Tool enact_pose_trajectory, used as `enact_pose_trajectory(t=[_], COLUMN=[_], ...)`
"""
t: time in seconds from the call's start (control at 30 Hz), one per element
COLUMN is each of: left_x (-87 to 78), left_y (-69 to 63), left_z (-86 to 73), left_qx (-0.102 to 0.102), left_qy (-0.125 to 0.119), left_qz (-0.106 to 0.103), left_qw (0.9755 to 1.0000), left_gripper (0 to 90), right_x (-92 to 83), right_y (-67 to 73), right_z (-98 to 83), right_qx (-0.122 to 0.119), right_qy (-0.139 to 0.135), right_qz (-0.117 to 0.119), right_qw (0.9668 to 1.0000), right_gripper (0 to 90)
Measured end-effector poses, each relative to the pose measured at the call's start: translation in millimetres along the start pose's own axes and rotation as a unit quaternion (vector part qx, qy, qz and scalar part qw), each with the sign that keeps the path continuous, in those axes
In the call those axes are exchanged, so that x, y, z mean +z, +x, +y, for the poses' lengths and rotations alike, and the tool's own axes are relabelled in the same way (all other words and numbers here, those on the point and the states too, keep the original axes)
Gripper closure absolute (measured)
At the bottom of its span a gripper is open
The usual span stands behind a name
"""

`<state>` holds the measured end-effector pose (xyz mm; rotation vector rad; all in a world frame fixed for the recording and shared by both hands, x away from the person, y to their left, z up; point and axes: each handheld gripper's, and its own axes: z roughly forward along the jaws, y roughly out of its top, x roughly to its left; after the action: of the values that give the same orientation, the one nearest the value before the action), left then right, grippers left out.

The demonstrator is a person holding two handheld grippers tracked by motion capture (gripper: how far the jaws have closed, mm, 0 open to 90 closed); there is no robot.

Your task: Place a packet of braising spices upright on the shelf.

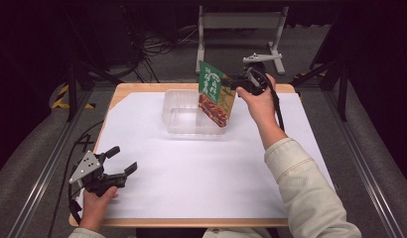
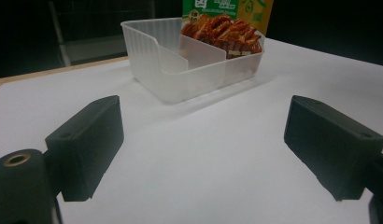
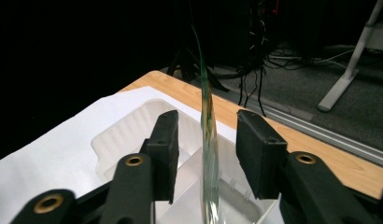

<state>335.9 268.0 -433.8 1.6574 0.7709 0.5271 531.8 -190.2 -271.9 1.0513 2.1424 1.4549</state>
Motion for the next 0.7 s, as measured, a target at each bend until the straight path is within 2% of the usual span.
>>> enact_pose_trajectory(t=[0.07,0.17,0.2,0.3,0.33,0.37,0.4,0.47,0.67,0.7], left_x=[2.4,4.5,5.9,8.3,9.3,9.8,10.6,12.9,18.5,18.5], left_y=[0.3,0.8,0.8,0.4,0.0,-0.1,0.1,0.0,0.4,0.4], left_z=[0.7,1.0,1.2,2.2,2.7,3.1,3.7,4.5,6.3,6.3], left_qx=[0.0,0.001,0.0,0.001,0.002,0.002,0.003,0.0,-0.001,-0.001], left_qy=[0.0,0.0,-0.001,0.0,-0.001,-0.001,0.0,-0.004,-0.006,-0.006], left_qz=[-0.003,-0.005,-0.007,-0.009,-0.011,-0.012,-0.013,-0.016,-0.021,-0.021], left_qw=[1.0,1.0,1.0,1.0,0.9999,0.9999,0.9999,0.9999,0.9997,0.9997], left_gripper=[12.7,12.7,12.7,12.6,12.6,12.6,12.6,12.6,12.6,12.5], right_x=[-10.0,-16.8,-25.5,-32.5,-41.7,-41.7,-49.4,-56.4,-82.5,-82.5], right_y=[2.0,3.2,4.9,6.4,7.8,7.8,8.5,8.9,10.2,10.2], right_z=[1.1,0.9,-0.2,-1.5,-3.8,-3.8,-6.4,-9.2,-19.3,-19.3], right_qx=[-0.012,-0.017,-0.022,-0.025,-0.029,-0.029,-0.031,-0.032,-0.045,-0.045], right_qy=[-0.013,-0.022,-0.037,-0.045,-0.054,-0.054,-0.062,-0.068,-0.085,-0.085], right_qz=[0.001,0.008,0.017,0.025,0.033,0.033,0.044,0.051,0.064,0.064], right_qw=[0.9998,0.9996,0.9989,0.9983,0.9975,0.9975,0.9966,0.9959,0.9933,0.9933], right_gripper=[53.7,52.4,50.3,48.8,46.9,46.9,44.8,43.1,36.6,36.6])
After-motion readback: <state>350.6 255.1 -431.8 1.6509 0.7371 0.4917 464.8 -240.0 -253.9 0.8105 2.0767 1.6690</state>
